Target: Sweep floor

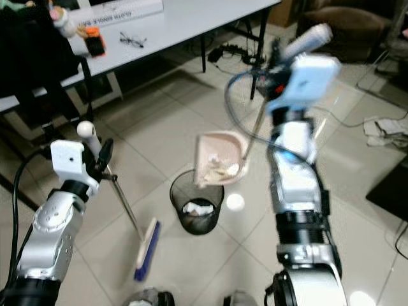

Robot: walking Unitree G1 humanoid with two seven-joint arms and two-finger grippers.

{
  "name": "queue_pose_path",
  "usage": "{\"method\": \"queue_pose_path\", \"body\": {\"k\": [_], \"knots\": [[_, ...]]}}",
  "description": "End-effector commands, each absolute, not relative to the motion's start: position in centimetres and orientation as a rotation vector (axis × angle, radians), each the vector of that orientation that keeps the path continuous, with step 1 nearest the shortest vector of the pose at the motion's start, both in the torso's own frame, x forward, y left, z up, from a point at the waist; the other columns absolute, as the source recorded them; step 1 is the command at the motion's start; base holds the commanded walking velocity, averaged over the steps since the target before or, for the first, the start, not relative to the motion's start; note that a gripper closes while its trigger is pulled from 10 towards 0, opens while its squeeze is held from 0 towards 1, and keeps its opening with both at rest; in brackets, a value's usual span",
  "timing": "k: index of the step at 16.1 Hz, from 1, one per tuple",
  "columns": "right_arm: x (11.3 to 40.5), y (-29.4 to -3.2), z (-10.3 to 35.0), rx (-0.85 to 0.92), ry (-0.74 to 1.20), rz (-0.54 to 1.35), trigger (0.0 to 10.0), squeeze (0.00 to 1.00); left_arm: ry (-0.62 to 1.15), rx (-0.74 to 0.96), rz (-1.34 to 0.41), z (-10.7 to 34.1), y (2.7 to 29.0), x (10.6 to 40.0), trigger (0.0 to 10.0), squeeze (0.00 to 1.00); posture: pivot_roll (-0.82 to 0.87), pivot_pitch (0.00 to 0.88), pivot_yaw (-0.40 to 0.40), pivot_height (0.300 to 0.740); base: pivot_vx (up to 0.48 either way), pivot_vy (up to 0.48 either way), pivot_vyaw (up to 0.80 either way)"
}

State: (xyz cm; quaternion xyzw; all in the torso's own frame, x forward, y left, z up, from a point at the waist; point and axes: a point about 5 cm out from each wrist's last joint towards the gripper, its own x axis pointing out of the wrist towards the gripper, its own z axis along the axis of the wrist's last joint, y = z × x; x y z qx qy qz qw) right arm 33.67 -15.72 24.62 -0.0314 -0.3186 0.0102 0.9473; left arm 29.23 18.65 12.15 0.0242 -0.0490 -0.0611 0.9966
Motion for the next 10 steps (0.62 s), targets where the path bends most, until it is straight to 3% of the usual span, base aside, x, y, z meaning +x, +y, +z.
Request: {"method": "queue_pose_path", "body": {"k": [1, 5, 10], "knots": [[33.1, -14.4, 25.3, -0.12, -0.748, 0.067, 10.0, 0.0, -0.12, 0.062, -0.118, 12.6, 18.9, 29.2, 10.0, 0.0, 0.0, 0.097, 0.066, 0.74, 0.0, 0.0, 0.0], [31.9, -9.8, 23.9, -0.191, -0.809, 0.292, 10.0, 0.0, -0.126, 0.064, -0.121, 12.7, 18.8, 29.3, 10.0, 0.0, 0.0, 0.098, 0.067, 0.74, 0.0, 0.0, 0.0], [31.0, -7.4, 22.3, -0.325, -0.809, 0.443, 10.0, 0.0, -0.127, 0.063, -0.122, 12.7, 18.8, 29.4, 10.0, 0.0, 0.0, 0.099, 0.065, 0.74, 0.0, 0.0, 0.0]]}}
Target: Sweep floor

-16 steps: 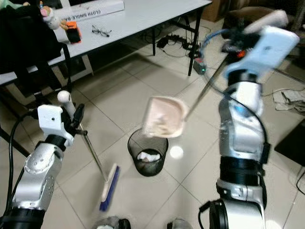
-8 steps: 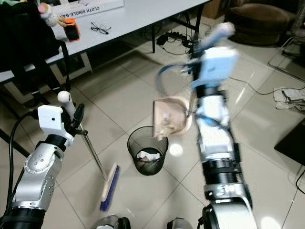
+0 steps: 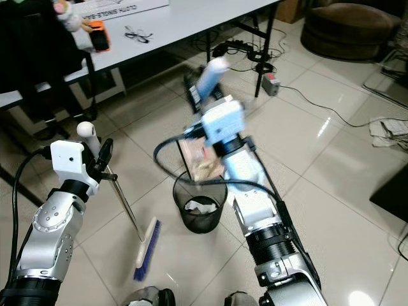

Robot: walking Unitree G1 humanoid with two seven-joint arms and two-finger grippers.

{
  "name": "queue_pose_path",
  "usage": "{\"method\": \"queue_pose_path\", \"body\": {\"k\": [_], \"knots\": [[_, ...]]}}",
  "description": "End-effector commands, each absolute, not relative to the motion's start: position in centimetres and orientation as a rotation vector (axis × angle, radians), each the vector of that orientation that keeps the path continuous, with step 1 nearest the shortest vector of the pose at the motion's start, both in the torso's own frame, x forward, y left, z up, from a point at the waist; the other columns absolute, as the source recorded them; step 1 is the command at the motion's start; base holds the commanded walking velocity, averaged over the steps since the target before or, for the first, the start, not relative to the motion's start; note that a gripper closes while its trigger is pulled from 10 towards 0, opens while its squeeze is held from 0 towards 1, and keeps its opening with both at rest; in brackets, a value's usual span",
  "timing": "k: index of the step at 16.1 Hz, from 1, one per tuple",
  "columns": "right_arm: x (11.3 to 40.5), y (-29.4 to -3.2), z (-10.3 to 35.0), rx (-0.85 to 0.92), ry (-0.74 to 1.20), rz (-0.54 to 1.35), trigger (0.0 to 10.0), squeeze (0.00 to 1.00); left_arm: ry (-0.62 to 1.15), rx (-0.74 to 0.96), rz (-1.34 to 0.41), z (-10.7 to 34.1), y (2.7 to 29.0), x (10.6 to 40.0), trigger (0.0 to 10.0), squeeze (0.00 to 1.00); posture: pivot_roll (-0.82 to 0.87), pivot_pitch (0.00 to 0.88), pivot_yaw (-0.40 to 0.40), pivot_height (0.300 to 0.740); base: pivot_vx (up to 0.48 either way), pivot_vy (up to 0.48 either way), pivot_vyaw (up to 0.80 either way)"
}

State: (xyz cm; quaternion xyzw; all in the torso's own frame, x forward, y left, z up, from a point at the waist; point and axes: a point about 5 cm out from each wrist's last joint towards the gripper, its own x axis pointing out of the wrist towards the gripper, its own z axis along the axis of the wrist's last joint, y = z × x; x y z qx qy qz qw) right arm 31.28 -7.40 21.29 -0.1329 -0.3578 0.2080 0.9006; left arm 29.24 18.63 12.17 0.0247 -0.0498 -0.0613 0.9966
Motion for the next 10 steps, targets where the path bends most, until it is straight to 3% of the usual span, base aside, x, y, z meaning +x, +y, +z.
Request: {"method": "queue_pose_path", "body": {"k": [1, 5, 7, 10], "knots": [[31.0, -7.4, 22.3, -0.363, -0.818, 0.453, 10.0, 0.0, -0.127, 0.063, -0.124, 12.7, 18.7, 29.4, 10.0, 0.0, 0.0, 0.099, 0.065, 0.74, 0.0, 0.0, 0.0], [30.8, -7.4, 22.8, -0.46, -0.859, 0.478, 10.0, 0.0, -0.128, 0.062, -0.126, 12.7, 18.6, 29.4, 10.0, 0.0, -0.01, 0.097, 0.065, 0.74, 0.0, 0.0, 0.0], [31.3, -10.1, 25.4, -0.335, -0.898, 0.273, 10.0, 0.0, -0.128, 0.061, -0.125, 12.6, 18.6, 29.4, 10.0, 0.0, -0.01, 0.097, 0.064, 0.74, 0.0, 0.0, 0.0], [31.7, -16.8, 29.7, -0.085, -0.905, -0.08, 10.0, 0.0, -0.116, 0.054, -0.136, 12.4, 18.5, 29.4, 10.0, 0.0, -0.02, 0.098, 0.066, 0.74, 0.0, 0.0, 0.0]]}}
